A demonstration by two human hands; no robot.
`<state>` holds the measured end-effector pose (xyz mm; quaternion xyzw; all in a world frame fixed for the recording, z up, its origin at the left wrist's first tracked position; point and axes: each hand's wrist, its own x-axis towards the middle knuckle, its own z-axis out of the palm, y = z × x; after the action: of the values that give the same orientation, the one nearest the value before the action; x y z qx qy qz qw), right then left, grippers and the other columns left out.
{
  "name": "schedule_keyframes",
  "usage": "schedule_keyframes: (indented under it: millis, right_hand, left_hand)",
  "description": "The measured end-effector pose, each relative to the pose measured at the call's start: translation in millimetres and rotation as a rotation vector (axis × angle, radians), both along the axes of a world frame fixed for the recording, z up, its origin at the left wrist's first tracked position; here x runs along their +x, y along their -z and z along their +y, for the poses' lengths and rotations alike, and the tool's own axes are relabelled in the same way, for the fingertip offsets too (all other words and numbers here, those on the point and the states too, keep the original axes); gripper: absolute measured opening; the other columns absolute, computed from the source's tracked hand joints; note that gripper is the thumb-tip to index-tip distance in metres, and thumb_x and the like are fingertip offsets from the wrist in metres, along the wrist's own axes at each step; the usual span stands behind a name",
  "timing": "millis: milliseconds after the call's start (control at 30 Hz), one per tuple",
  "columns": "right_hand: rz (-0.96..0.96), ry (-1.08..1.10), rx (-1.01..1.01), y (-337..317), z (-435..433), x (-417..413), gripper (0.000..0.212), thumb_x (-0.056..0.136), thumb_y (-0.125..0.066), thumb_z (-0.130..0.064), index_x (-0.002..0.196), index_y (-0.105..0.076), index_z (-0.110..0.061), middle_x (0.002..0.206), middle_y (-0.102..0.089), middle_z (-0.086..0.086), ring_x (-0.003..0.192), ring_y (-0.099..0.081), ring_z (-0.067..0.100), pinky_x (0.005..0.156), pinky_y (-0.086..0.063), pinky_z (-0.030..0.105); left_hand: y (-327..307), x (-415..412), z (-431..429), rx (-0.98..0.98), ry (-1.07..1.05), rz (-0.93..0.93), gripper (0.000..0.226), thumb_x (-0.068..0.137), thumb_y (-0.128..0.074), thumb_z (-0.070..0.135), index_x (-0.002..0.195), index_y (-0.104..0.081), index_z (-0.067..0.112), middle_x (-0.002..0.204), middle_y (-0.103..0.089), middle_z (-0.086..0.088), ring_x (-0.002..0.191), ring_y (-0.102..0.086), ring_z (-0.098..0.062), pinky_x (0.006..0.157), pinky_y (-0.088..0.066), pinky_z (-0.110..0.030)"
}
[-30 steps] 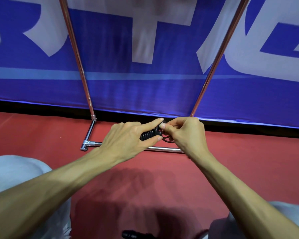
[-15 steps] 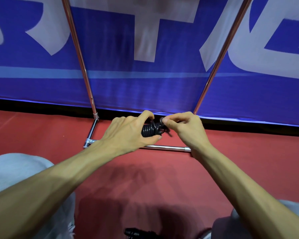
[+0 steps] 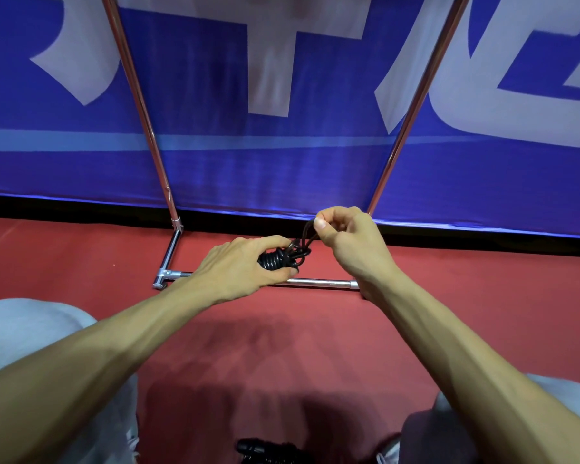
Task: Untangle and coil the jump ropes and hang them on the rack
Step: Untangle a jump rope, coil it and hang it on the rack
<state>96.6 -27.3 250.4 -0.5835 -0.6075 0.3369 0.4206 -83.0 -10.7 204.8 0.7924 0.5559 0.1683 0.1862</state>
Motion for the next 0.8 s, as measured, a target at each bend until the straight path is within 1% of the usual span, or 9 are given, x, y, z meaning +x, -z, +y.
schedule_keyframes:
  millis: [67, 133, 233, 333, 433, 533, 600, 700, 800]
  right_hand:
    - [0.028, 0.029, 0.044, -4.8, -0.5, 1.8, 0.027, 0.093, -0.056, -0.015, 0.068, -0.057, -0.022, 0.078, -0.047, -0.004, 0.062, -0.042, 0.005, 0.059, -0.036, 0.013]
    - [0.085, 0.045, 0.077, -10.7, -1.9, 3.4, 0.029, 0.094, -0.055, -0.014, 0.066, -0.055, -0.022, 0.07, -0.045, -0.007, 0.058, -0.039, 0.002, 0.057, -0.034, 0.013]
    - [0.138, 0.043, 0.058, -11.8, -1.4, 5.4, 0.028, 0.095, -0.053, -0.015, 0.068, -0.054, -0.02, 0.058, -0.038, -0.009, 0.054, -0.033, 0.006, 0.054, -0.03, 0.018]
    - [0.231, -0.015, -0.045, -8.4, 0.9, 3.7, 0.026, 0.097, -0.048, -0.013, 0.071, -0.048, -0.017, 0.047, -0.034, -0.008, 0.048, -0.03, 0.015, 0.052, -0.027, 0.028]
    - [0.249, -0.038, -0.074, -8.7, 2.5, -0.1, 0.033, 0.096, -0.052, -0.027, 0.066, -0.041, -0.018, 0.043, -0.031, -0.009, 0.045, -0.03, 0.016, 0.051, -0.027, 0.029]
    - [0.207, 0.029, 0.005, -9.3, 7.4, 2.2, 0.04, 0.086, -0.065, -0.041, 0.062, -0.042, -0.02, 0.045, -0.035, -0.01, 0.048, -0.033, 0.016, 0.051, -0.029, 0.029]
    - [0.203, 0.069, 0.019, -7.8, 10.2, 6.1, 0.033, 0.085, -0.067, -0.034, 0.065, -0.046, -0.019, 0.043, -0.041, -0.009, 0.045, -0.039, 0.015, 0.05, -0.031, 0.028]
    - [0.224, 0.089, 0.031, -3.7, 11.7, 9.8, 0.016, 0.092, -0.061, -0.022, 0.08, -0.05, -0.018, 0.043, -0.048, -0.008, 0.05, -0.053, 0.019, 0.048, -0.037, 0.029]
    - [0.17, 0.105, 0.087, 0.7, 12.9, 10.1, 0.007, 0.094, -0.056, -0.016, 0.089, -0.052, -0.015, 0.052, -0.051, -0.006, 0.054, -0.061, 0.018, 0.048, -0.044, 0.029]
  left_hand:
    - [3.8, -2.4, 2.0, -0.013, -0.005, -0.028, 0.039, 0.078, -0.059, 0.068, 0.115, -0.052, 0.055, 0.082, -0.063, 0.011, 0.077, -0.058, -0.016, 0.065, -0.044, -0.032]
    - [6.5, -3.9, 3.9, -0.025, -0.019, -0.08, 0.037, 0.078, -0.06, 0.068, 0.112, -0.054, 0.055, 0.081, -0.063, 0.01, 0.073, -0.057, -0.014, 0.068, -0.045, -0.034]
    - [11.6, -3.0, 6.0, -0.167, 0.011, -0.319, 0.037, 0.073, -0.067, 0.066, 0.107, -0.06, 0.051, 0.077, -0.065, -0.003, 0.052, -0.048, -0.016, 0.057, -0.043, -0.032]
    - [13.2, -4.3, 6.8, -0.339, 0.054, -0.511, 0.029, 0.079, -0.077, 0.044, 0.105, -0.065, 0.048, 0.073, -0.058, -0.01, 0.053, -0.048, -0.017, 0.05, -0.043, -0.031]
    - [8.3, -1.8, 5.0, -0.377, 0.079, -0.533, 0.031, 0.081, -0.076, 0.04, 0.108, -0.064, 0.05, 0.074, -0.057, -0.008, 0.053, -0.052, -0.018, 0.048, -0.044, -0.028]
    - [1.2, 3.8, 1.6, -0.429, 0.087, -0.602, 0.035, 0.081, -0.067, 0.051, 0.114, -0.064, 0.04, 0.08, -0.06, -0.004, 0.055, -0.056, -0.016, 0.049, -0.048, -0.029]
    - [-2.3, 6.2, 1.3, -0.437, 0.071, -0.675, 0.03, 0.089, -0.057, 0.052, 0.109, -0.069, 0.034, 0.077, -0.065, 0.001, 0.054, -0.057, -0.018, 0.047, -0.05, -0.029]
    - [-3.6, 7.6, 3.1, -0.421, -0.061, -0.77, 0.02, 0.097, -0.056, 0.035, 0.101, -0.073, 0.026, 0.071, -0.065, -0.001, 0.044, -0.054, -0.018, 0.037, -0.046, -0.025]
    - [-2.6, 9.0, 5.3, -0.432, -0.157, -0.863, 0.013, 0.094, -0.061, 0.028, 0.098, -0.074, 0.027, 0.078, -0.066, -0.005, 0.048, -0.057, -0.021, 0.041, -0.052, -0.029]
